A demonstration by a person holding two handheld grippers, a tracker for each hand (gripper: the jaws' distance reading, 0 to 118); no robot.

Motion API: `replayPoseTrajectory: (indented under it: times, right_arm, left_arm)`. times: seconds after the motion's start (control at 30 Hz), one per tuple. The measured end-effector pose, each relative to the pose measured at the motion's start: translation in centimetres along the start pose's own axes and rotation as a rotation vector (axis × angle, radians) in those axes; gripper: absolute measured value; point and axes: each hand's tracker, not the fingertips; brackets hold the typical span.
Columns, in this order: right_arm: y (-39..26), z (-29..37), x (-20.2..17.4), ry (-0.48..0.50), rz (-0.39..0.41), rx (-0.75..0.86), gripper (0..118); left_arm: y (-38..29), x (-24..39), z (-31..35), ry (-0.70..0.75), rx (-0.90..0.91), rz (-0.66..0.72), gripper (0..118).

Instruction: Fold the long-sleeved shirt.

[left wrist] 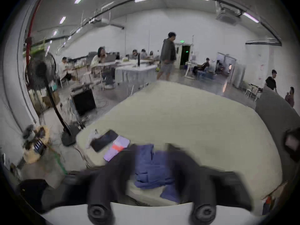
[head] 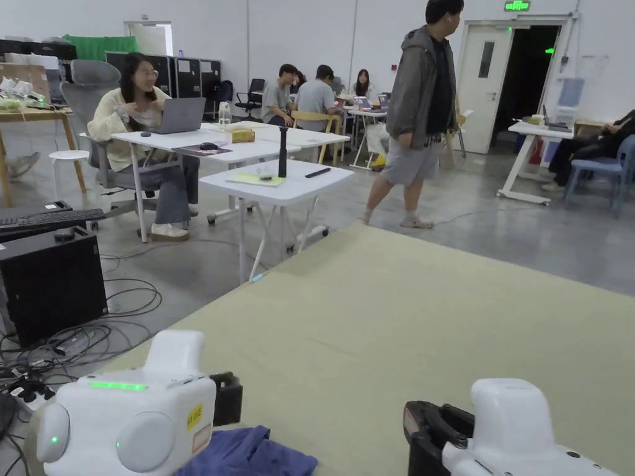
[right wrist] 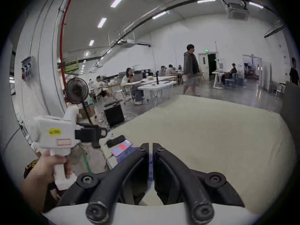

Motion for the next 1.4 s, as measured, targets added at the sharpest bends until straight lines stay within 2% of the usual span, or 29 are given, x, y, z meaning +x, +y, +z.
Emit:
replayPoseTrajectory:
  times: [0.03,0.07,0.1,0.2,0.33,0.4,0.43,0.5,0.53,0.57,0.6,0.63,0.67,0.8,0.93,1.07,1.17,1.2,1.23,1.3,1.4]
  right_arm:
    - [-0.4,0.0,0.4,-0.028,0.02,-0.003,2]
    - [-0.6,0.0,0.7,-0.06,0.042,-0.01,2]
    - [-1.1,0.3,1.4,-0.091,0.054,-0.018,2]
    - [-1.6,0.5,2.9,-0.12,0.03,-0.051,2]
    - [-1.9,0.9,4.1,-0.151,0.003,-0.071,2]
    - [-2.2,1.4,4.3,-0.17,0.008,-0.065,2]
    - [-2.3,1.6,4.4,-0.175,0.013,-0.06,2]
    - [-2.6,2.0,4.4,-0.191,0.02,-0.049,2]
    - [-2.7,2.3,4.5,-0.203,0.021,-0.046,2]
    - [-2.7,2.7,4.6,-0.216,0.015,-0.042,2]
    - [-2.8,3.2,5.0,-0.224,0.001,-0.037,2]
    - [-2.7,3.7,5.2,-0.223,-0.021,-0.029,2]
    - [-2.7,4.3,5.7,-0.222,-0.051,-0.016,2]
    - [-1.8,7.9,7.7,-0.276,-0.129,0.065,2]
    - [0.2,12.4,9.7,-0.367,-0.118,0.159,2]
    - [2.5,17.4,12.0,-0.45,-0.148,0.235,1]
    - [3.0,20.7,14.0,-0.558,-0.15,0.279,1]
    - [2.8,21.7,14.8,-0.554,-0.148,0.275,1]
    - [2.8,22.5,15.9,-0.554,-0.172,0.202,1]
    - [1.5,23.7,18.1,-0.54,-0.232,0.179,1]
    - [-1.7,25.1,19.3,-0.64,-0.214,0.139,1]
  left_arm:
    - [-1.3,-0.7,-2.1,-0.034,-0.041,0.066,111]
    - [-2.1,-1.1,-3.8,-0.039,-0.109,0.09,118]
    - [-3.0,-1.3,-5.7,-0.07,-0.163,0.091,118]
    - [-4.9,-0.9,-10.7,0.016,-0.254,0.011,118]
    - [-7.6,-0.1,-16.6,0.04,-0.396,-0.054,118]
    - [-9.3,0.0,-19.5,0.06,-0.481,-0.086,111]
    - [-9.8,0.0,-20.6,0.061,-0.515,-0.1,95]
    - [-10.3,0.2,-22.1,0.056,-0.534,-0.086,87]
    - [-9.3,1.5,-19.1,0.051,-0.518,-0.085,72]
    - [-8.1,2.1,-18.3,0.048,-0.511,-0.092,64]
    - [-6.7,2.9,-17.4,0.03,-0.493,-0.102,64]
    - [-5.3,3.7,-16.3,0.016,-0.464,-0.093,43]
    - [-4.4,3.6,-17.0,-0.027,-0.428,-0.062,39]
    - [3.2,10.0,-10.0,-0.215,-0.289,-0.071,35]
    - [9.2,18.5,-2.9,-0.411,-0.116,-0.184,35]
    - [11.2,27.9,1.2,-0.61,-0.058,-0.222,35]
    - [9.3,35.7,1.7,-0.67,-0.091,-0.287,35]
    - [8.3,38.7,0.8,-0.691,-0.111,-0.314,35]
    - [6.5,41.5,0.1,-0.709,-0.137,-0.341,35]
    - [2.2,46.6,-1.9,-0.692,-0.225,-0.393,35]
    - [-6.3,53.2,-6.7,-0.643,-0.388,-0.484,35]
